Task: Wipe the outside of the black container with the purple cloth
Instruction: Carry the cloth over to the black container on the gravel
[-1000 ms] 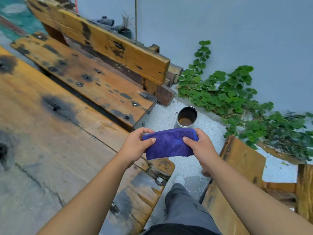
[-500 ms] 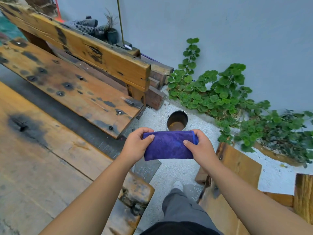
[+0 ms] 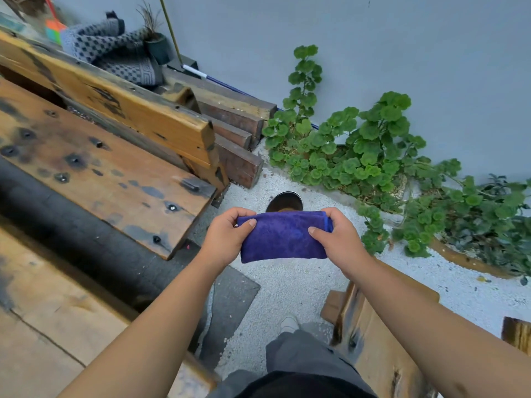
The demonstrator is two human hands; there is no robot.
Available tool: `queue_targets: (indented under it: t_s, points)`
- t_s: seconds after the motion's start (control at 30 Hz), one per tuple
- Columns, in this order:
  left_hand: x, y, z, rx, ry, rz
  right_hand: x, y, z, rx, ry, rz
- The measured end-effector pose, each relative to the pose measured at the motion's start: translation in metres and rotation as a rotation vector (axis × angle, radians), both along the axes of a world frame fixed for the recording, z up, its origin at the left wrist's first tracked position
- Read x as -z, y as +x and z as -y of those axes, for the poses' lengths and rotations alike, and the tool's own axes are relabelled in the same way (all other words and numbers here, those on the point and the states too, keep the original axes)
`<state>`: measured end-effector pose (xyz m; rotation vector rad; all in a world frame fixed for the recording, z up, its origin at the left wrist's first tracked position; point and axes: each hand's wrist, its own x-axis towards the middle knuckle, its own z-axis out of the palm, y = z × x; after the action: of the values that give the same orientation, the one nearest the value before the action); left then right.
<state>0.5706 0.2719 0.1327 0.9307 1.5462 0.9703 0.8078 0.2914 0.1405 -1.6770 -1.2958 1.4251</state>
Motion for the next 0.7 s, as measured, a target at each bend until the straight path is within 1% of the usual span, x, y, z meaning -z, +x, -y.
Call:
queue_targets:
  t_s: [0.23,0.47,0.7]
  points:
    - [0.018,0.014,-0.041,-0.003,-0.027,0.020,0.013,0.014,-0.041,0.001,-0.015,0.025]
    - [0.040,0.010,-0.070,0.010,-0.056,0.062,0.034,0.003,-0.062,0.029,-0.061,0.047]
    - [0.088,-0.010,-0.118,0.059,-0.103,0.113,0.071,-0.016,-0.098,0.073,-0.103,0.120]
